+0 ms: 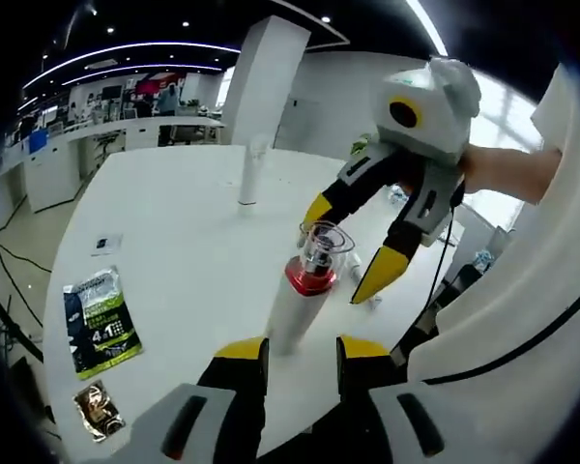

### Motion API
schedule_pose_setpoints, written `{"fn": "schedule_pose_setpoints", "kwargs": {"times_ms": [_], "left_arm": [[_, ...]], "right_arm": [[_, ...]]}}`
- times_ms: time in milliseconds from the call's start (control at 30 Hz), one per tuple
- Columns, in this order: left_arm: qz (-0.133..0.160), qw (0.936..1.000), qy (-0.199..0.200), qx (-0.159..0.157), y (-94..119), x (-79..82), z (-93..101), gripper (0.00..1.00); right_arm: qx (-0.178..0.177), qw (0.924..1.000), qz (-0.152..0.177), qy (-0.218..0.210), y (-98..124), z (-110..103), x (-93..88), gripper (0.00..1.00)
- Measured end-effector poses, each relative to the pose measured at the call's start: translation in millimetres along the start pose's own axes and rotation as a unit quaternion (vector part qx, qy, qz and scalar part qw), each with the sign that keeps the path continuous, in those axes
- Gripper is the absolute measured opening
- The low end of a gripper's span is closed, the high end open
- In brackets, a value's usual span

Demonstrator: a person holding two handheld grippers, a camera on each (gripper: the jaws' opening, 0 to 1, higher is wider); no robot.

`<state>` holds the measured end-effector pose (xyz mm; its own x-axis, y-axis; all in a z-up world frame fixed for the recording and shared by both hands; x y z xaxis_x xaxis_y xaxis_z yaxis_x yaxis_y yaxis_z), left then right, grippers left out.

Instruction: Arrange the skincare products in the storage area until every visible bottle or jar stands upright without overlapping.

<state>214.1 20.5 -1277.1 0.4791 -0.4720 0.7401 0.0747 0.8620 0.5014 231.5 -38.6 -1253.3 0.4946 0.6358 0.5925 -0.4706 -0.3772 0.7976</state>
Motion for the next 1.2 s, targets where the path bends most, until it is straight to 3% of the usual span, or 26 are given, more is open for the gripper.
{"fn": "schedule_pose_setpoints", "kwargs": {"times_ms": [133,333,467,767,1033,1200], "left_arm": [[0.007,1.0,0.003,0.0,2,-0.6,0.0,0.28],[0.016,0.9998,0.012,0.006,8,-2.7,-3.2,0.28],[0.022,0.9996,0.019,0.009,9,-3.5,-5.2,0.28],[0.025,0.9995,0.02,0.006,4,-0.3,-6.2,0.28],[0.022,0.9997,0.014,0.002,2,3.4,-7.1,0.28],[0.021,0.9997,0.014,-0.002,0,5.2,-7.5,0.28]], "right_arm": [[0.006,0.9995,-0.029,-0.008,-6,2,3.1,0.37],[0.015,0.9946,-0.098,0.028,-16,2,-9.7,0.32],[0.011,0.993,-0.112,0.036,-18,5,-11.2,0.3],[0.011,0.994,-0.108,0.002,-20,6,-11.1,0.28],[0.003,0.9941,-0.105,0.027,-17,8,-13.0,0.27],[0.005,0.9948,-0.1,0.02,-8,18,-12.0,0.27]]}}
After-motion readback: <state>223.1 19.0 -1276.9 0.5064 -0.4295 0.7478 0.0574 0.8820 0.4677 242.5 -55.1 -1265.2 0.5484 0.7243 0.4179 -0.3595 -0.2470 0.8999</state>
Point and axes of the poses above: the point that each gripper's makers call its tool centre point, and the gripper's own axes: y roughly backward along the fingers, z roughly to its right, x roughly out of its top, the point moved 1 cm from there along y, roughly backward along the fingers, and after that the axes turned 11 degrees about -x, right-handed, at the moved point
